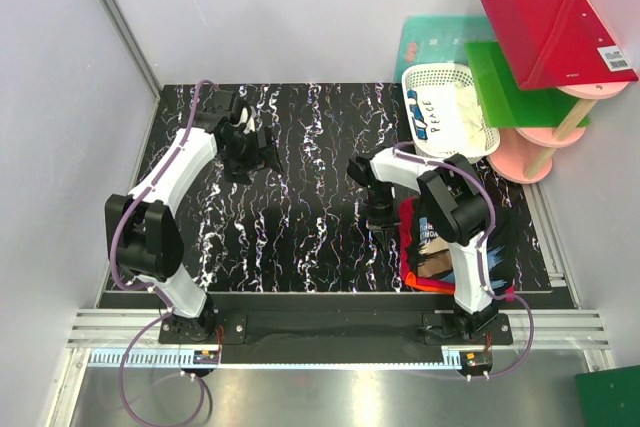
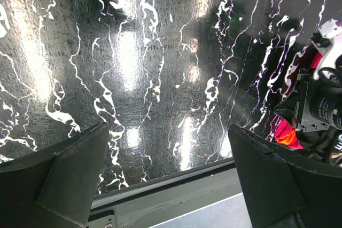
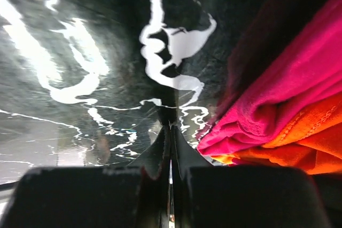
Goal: Fold and stack the t-shirts
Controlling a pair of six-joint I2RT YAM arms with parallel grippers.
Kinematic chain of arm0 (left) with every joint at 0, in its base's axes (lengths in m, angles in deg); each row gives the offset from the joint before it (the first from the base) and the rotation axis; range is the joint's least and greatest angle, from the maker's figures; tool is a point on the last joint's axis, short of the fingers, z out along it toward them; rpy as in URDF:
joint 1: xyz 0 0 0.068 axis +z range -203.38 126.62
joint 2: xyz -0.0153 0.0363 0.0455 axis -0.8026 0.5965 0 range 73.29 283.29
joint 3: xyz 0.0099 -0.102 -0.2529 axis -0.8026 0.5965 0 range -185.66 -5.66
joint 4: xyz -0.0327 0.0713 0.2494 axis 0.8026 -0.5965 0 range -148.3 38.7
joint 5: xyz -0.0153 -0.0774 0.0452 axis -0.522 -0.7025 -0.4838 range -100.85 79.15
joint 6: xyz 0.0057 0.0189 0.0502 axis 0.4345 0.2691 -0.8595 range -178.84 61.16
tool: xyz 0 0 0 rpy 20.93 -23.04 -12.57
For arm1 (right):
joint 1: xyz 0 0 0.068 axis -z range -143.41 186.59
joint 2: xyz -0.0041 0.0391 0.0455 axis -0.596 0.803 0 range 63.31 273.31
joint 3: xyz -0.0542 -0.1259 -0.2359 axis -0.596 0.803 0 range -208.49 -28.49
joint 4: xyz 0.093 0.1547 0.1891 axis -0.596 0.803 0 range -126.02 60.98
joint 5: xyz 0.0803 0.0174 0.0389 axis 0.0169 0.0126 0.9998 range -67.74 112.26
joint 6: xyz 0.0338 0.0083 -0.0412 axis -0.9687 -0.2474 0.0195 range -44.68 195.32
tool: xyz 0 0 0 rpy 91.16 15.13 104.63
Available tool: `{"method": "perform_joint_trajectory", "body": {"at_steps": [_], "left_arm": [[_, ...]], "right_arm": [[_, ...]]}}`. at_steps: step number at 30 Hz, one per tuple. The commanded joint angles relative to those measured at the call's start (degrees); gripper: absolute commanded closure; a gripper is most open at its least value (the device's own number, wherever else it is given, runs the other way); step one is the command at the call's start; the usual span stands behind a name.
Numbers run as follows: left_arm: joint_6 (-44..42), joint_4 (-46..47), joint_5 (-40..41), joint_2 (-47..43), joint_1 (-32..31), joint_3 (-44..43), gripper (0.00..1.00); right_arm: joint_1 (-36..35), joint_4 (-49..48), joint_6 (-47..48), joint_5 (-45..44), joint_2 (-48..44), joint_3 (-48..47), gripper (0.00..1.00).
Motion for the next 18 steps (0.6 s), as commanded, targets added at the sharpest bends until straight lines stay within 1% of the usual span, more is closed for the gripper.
{"method": "perform_joint_trajectory", "body": {"at_steps": [1,6,10,11,14,18], "left_arm": [[-0.9,0.4,-0.2,-2.9,0.1,0.0,0.01],[-0.8,0.4,-0.3,-2.6,0.1,0.1,0.01],[-1.1,0.4,-0.4,-2.3,0.1,0.3,0.01],[-1.1,0.4,-0.3,-2.3,0.1,0.4,0.01],[-1.2,0.4,-0.4,-2.2,0.1,0.4,0.01],[-1.1,0.5,-0.6,-1.9,0.1,0.2,0.01]], "right_arm": [[0.2,-0.2,-1.2,-3.8,0.3,1.6,1.00],[3.3,-0.1,-2.6,-6.6,-1.0,6.2,1.00],[7.8,-0.7,-2.7,-9.4,-4.4,10.1,1.00],[10.0,-0.9,-2.5,-9.7,-5.2,10.7,1.00],[12.8,-0.9,-1.3,-11.7,-7.1,12.3,1.00],[14.0,-1.1,0.0,-13.2,-7.5,13.5,1.00]]}}
